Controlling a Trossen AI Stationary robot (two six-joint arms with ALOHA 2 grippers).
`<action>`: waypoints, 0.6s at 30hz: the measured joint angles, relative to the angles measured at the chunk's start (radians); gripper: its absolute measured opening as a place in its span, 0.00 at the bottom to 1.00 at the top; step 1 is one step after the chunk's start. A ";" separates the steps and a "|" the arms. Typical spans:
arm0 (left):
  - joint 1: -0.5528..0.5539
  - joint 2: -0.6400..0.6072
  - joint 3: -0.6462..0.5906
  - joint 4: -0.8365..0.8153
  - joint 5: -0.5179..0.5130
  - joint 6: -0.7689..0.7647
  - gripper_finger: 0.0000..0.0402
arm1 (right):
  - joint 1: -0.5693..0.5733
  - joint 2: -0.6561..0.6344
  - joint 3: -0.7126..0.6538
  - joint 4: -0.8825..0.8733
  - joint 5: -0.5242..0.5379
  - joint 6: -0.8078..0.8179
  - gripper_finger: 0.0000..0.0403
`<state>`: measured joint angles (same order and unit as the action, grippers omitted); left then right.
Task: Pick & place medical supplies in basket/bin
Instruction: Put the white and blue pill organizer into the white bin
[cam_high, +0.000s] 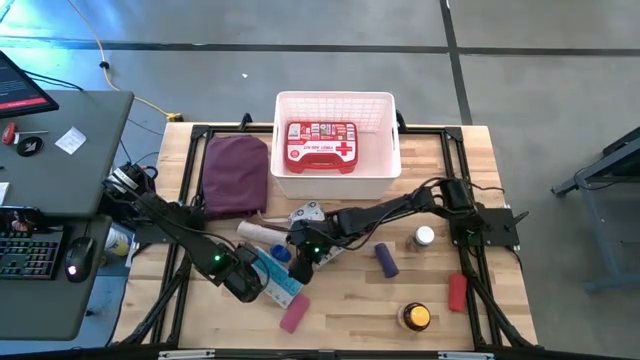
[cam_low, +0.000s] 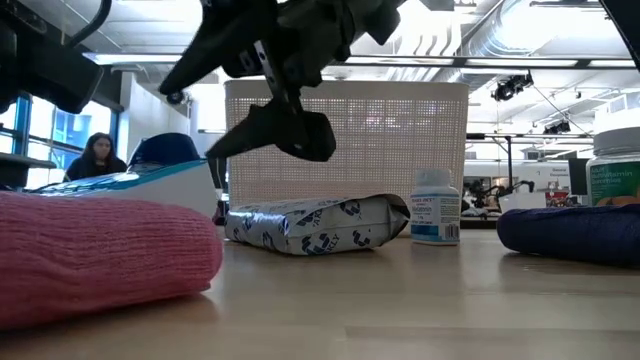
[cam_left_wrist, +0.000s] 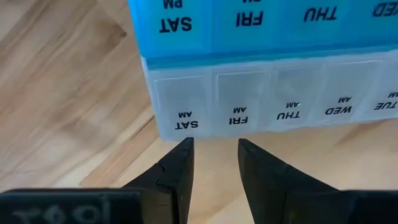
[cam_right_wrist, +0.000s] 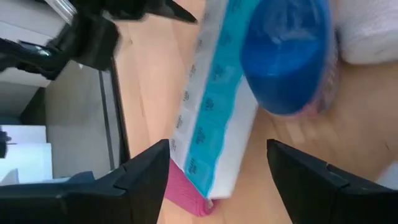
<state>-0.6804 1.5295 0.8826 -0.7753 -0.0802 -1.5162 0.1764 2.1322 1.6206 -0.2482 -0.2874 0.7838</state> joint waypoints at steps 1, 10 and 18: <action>0.000 0.000 0.000 -0.001 -0.003 0.000 0.40 | 0.001 0.001 0.000 0.002 0.004 0.001 0.64; 0.000 0.000 0.000 0.006 -0.054 -0.011 0.40 | 0.036 0.074 0.000 0.081 -0.026 0.090 0.64; 0.000 0.000 0.000 0.019 -0.057 -0.019 0.40 | 0.057 0.094 0.000 0.100 0.053 0.110 0.64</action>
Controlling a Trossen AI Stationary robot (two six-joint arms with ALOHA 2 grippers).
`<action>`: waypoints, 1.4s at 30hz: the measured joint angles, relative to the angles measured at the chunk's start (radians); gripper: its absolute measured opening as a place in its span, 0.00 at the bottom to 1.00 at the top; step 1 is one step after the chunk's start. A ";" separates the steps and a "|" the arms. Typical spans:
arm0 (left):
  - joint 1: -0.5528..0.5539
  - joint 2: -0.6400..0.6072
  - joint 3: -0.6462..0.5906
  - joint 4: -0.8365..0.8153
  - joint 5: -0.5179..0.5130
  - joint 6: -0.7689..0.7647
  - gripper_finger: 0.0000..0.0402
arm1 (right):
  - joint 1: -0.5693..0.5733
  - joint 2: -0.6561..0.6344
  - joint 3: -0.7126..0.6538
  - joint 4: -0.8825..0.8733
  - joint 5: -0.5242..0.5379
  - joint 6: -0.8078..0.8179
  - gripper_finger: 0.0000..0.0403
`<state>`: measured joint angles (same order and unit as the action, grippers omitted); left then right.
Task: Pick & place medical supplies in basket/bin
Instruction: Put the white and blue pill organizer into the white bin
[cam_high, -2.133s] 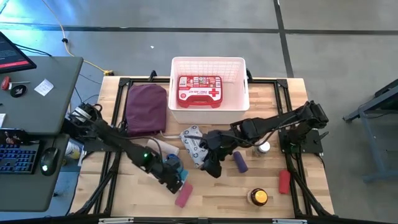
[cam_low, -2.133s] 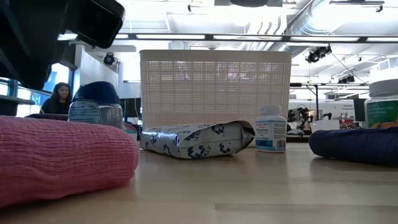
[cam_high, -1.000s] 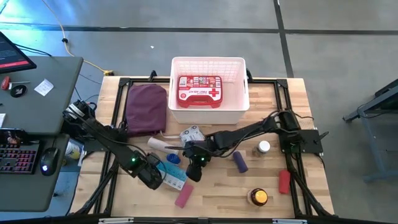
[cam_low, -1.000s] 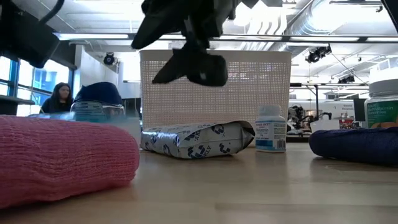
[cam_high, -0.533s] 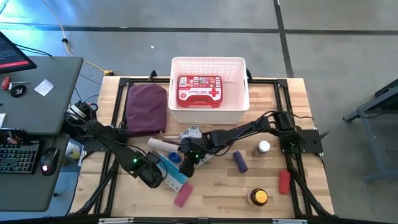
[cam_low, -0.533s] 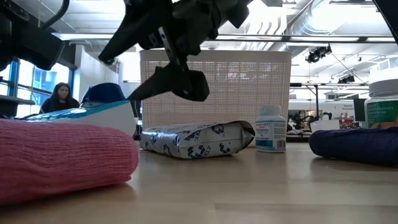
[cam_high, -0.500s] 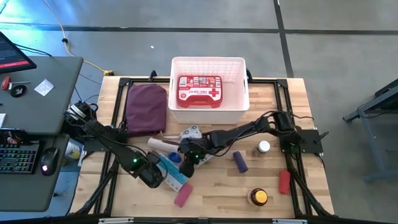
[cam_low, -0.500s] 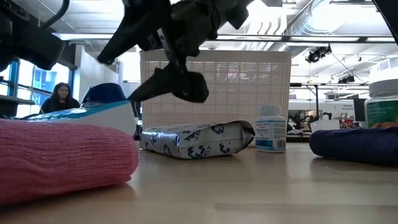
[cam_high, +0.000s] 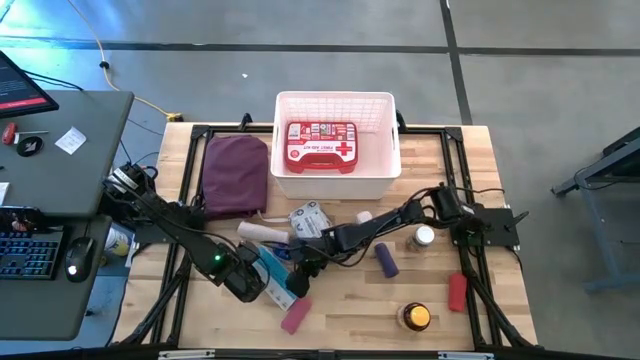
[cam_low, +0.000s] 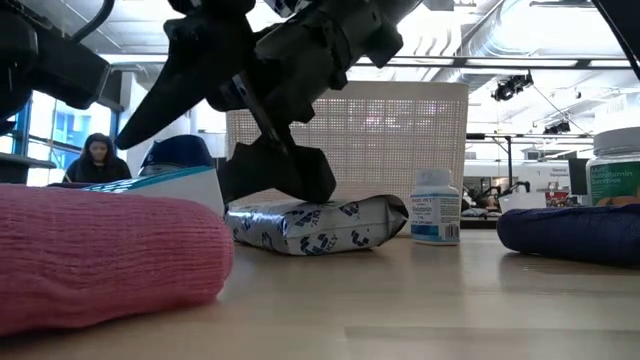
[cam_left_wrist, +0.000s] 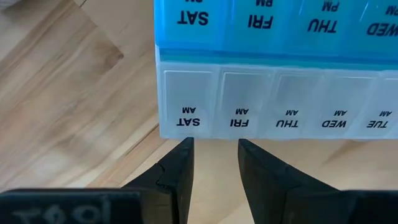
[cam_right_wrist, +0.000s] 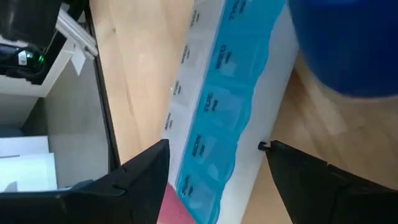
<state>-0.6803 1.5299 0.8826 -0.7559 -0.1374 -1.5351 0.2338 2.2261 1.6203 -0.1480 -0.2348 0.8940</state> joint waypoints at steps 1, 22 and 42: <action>0.000 0.000 0.000 0.000 -0.003 -0.005 0.40 | 0.000 0.000 0.000 0.000 0.004 0.000 0.64; 0.000 0.109 0.001 0.135 0.061 -0.019 0.40 | 0.003 0.013 0.001 -0.020 0.017 0.073 0.64; 0.000 0.053 0.223 -0.101 0.043 -0.042 0.40 | 0.002 0.013 0.000 -0.104 0.042 -0.016 0.64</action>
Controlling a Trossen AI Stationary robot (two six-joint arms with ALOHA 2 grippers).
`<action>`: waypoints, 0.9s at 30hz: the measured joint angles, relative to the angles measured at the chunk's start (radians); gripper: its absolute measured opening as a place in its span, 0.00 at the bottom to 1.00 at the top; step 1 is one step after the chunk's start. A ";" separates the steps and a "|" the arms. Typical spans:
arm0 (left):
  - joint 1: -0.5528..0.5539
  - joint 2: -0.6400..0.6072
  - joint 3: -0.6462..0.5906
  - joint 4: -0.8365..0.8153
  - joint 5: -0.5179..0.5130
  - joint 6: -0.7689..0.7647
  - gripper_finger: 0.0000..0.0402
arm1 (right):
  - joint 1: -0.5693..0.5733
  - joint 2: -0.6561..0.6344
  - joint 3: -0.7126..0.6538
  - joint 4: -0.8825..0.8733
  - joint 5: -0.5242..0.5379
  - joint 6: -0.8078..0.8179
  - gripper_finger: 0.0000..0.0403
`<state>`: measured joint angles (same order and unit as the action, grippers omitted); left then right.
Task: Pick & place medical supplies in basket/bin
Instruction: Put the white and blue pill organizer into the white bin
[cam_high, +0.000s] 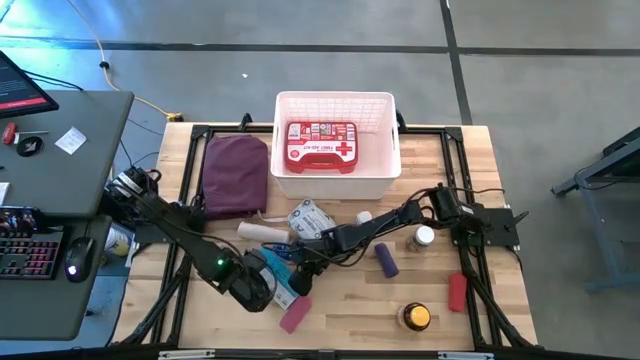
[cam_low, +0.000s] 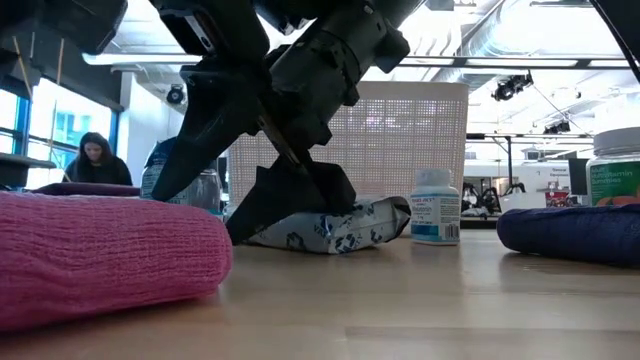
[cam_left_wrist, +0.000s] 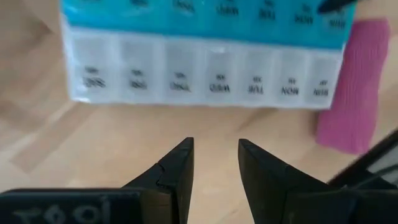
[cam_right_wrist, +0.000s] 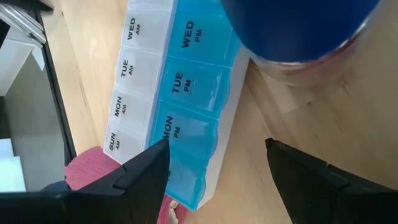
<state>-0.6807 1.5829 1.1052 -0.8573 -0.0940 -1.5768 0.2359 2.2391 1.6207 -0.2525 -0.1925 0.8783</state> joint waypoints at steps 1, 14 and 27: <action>0.000 0.000 0.003 -0.017 -0.017 0.000 0.40 | 0.000 0.000 0.000 0.000 0.000 0.000 0.64; 0.000 0.005 -0.156 0.035 -0.020 -0.080 0.40 | 0.000 0.000 0.000 0.007 -0.061 -0.004 0.64; 0.000 0.005 -0.258 0.180 0.037 -0.122 0.40 | 0.000 0.000 0.000 0.010 -0.064 -0.005 0.64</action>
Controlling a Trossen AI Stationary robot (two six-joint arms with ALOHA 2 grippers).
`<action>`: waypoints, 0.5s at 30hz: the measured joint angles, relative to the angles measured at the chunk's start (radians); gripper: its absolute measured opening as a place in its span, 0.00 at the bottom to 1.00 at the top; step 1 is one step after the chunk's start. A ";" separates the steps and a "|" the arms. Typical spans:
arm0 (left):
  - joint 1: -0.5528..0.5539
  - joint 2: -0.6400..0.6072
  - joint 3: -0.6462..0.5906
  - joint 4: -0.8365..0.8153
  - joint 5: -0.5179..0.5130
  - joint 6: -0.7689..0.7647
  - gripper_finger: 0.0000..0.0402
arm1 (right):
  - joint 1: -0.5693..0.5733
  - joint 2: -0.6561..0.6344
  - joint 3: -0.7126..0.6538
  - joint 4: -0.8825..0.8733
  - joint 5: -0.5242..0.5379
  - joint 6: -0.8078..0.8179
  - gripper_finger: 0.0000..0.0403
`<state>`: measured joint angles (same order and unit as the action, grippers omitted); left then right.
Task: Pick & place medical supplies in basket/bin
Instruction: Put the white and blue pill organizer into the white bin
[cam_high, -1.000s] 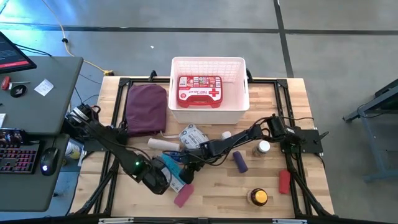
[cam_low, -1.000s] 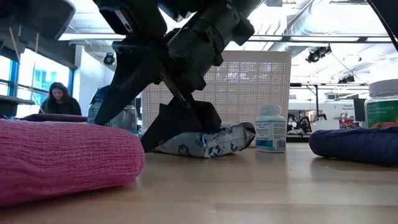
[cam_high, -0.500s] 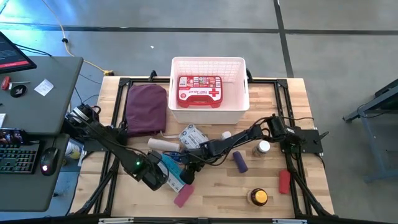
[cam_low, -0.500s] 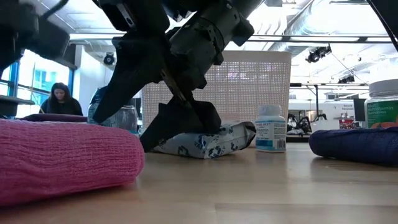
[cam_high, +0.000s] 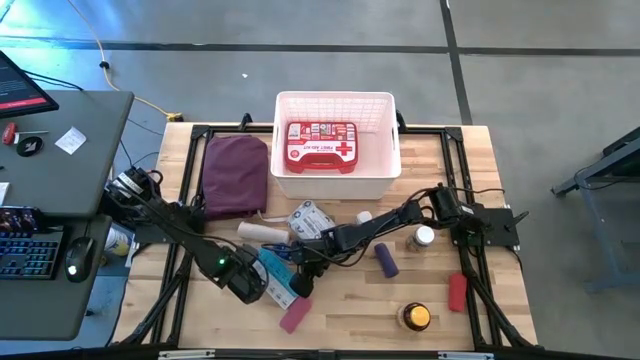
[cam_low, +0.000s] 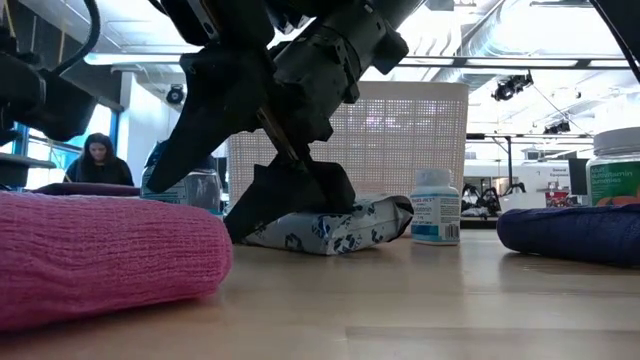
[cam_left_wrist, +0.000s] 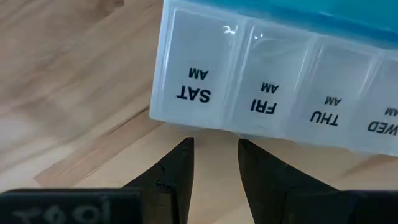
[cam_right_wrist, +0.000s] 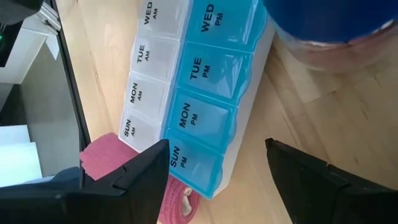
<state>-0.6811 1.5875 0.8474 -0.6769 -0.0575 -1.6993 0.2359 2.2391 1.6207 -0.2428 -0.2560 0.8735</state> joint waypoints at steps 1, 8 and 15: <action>0.000 0.000 -0.001 0.000 0.006 0.000 0.40 | 0.000 0.000 0.000 0.000 -0.001 0.000 0.64; -0.016 -0.019 0.072 -0.008 0.047 0.016 0.40 | 0.000 0.000 0.000 -0.007 -0.016 -0.007 0.64; -0.041 -0.030 0.233 -0.193 -0.078 0.037 0.40 | -0.006 -0.001 0.000 -0.020 -0.039 -0.024 0.64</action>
<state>-0.7222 1.5580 1.0802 -0.8700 -0.1353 -1.6622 0.2298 2.2383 1.6207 -0.2629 -0.2955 0.8495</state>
